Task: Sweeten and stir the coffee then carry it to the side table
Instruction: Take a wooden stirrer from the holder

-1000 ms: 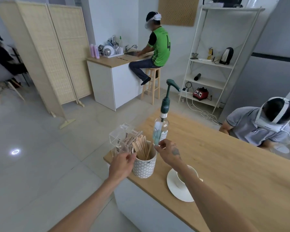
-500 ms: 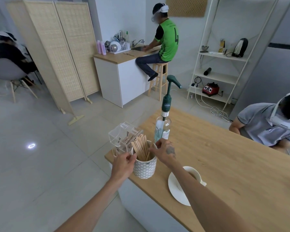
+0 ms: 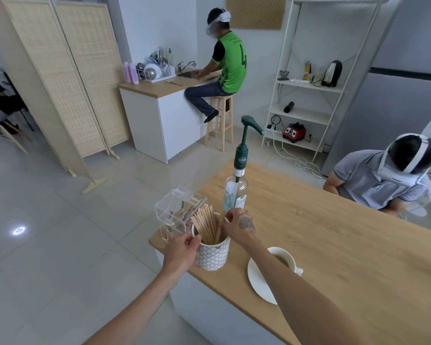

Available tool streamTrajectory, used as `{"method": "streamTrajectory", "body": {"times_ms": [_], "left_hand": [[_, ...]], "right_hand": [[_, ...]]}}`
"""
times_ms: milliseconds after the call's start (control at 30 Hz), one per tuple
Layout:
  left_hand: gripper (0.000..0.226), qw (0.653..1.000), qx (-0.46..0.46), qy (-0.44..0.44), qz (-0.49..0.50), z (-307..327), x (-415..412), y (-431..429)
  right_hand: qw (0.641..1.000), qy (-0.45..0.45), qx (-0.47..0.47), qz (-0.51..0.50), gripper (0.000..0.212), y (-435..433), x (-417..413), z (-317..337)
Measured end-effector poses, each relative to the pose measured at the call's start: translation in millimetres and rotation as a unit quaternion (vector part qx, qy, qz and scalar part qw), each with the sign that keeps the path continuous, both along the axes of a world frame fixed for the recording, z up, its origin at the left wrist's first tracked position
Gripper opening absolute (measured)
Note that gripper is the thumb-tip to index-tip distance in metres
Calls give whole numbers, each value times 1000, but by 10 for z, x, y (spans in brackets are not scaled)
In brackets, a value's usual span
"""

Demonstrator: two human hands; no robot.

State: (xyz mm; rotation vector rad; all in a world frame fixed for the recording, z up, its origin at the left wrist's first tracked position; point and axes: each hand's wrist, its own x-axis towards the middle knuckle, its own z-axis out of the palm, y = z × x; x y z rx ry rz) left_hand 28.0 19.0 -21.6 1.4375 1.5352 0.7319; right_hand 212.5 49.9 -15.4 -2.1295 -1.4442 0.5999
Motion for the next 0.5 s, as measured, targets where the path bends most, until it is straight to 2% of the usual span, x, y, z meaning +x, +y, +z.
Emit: {"method": "streamTrajectory", "body": {"times_ms": [233, 400, 500], "left_hand": [[30, 999, -18, -51, 9, -53, -32, 0], [39, 993, -42, -113, 21, -89, -49, -13], [45, 991, -19, -133, 4, -86, -60, -150]], "right_hand": [[999, -3, 32, -27, 39, -33, -18, 71], [996, 26, 49, -65, 28, -146, -36, 299], [993, 16, 91, -75, 24, -193, 44, 387]]}}
